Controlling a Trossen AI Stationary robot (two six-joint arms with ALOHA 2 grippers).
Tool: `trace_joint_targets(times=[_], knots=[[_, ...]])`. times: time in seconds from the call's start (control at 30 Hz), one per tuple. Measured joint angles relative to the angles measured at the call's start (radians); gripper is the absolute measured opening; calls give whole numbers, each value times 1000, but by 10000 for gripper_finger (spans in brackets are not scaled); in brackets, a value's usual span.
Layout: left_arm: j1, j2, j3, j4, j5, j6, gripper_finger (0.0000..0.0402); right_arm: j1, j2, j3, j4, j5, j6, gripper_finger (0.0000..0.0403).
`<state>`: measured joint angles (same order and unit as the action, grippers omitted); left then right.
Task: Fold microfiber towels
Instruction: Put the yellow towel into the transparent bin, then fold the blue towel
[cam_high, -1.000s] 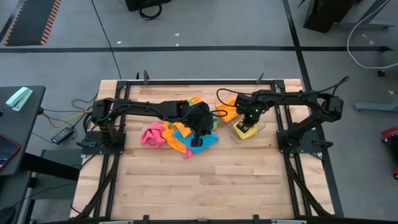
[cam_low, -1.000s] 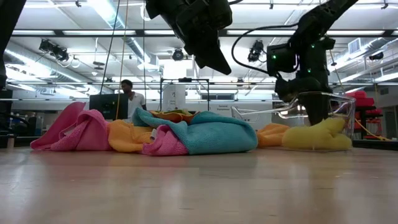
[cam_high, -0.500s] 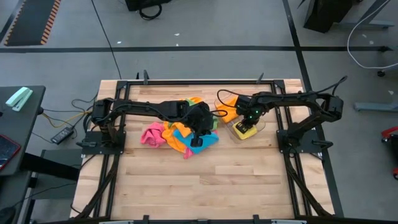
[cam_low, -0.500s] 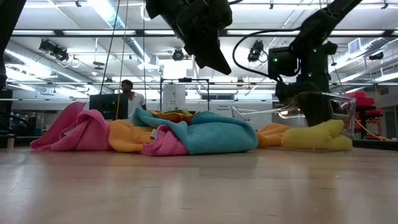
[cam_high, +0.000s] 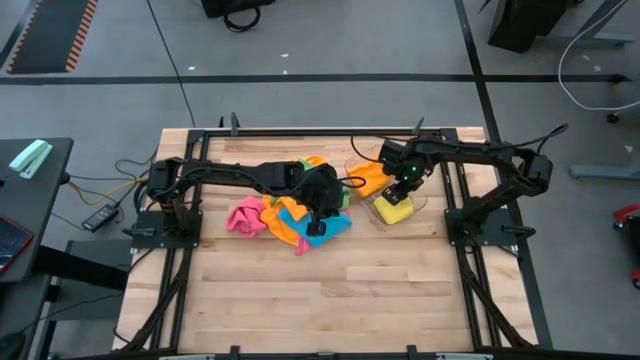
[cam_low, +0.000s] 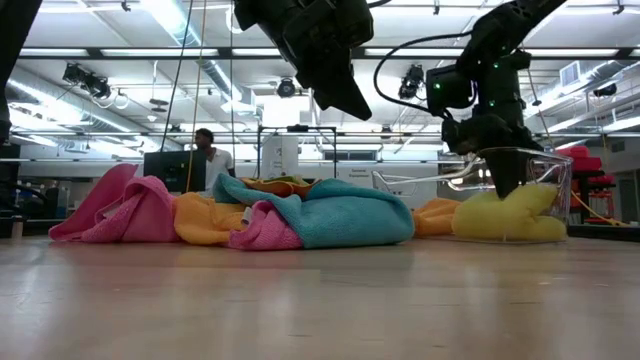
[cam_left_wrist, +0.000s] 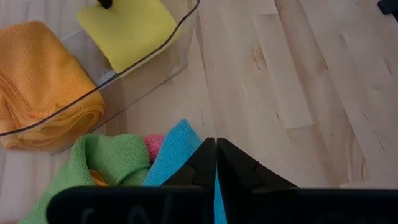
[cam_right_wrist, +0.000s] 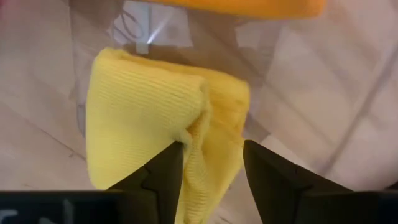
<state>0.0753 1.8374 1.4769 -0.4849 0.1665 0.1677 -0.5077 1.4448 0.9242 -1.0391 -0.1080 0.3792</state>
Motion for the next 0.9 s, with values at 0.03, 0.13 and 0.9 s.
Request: trace_joint_targets(times=[0.03, 0.13, 0.9], knots=[[0, 0, 0, -1, 0, 0, 15, -4, 0, 7, -4, 6, -8, 176], [0, 0, 0, -13, 0, -1, 12, -17, 0, 22, -12, 8, -25, 177], [53, -23, 1, -211, 51, 30, 103, 142, -15, 227, 436, -125, -137, 168]])
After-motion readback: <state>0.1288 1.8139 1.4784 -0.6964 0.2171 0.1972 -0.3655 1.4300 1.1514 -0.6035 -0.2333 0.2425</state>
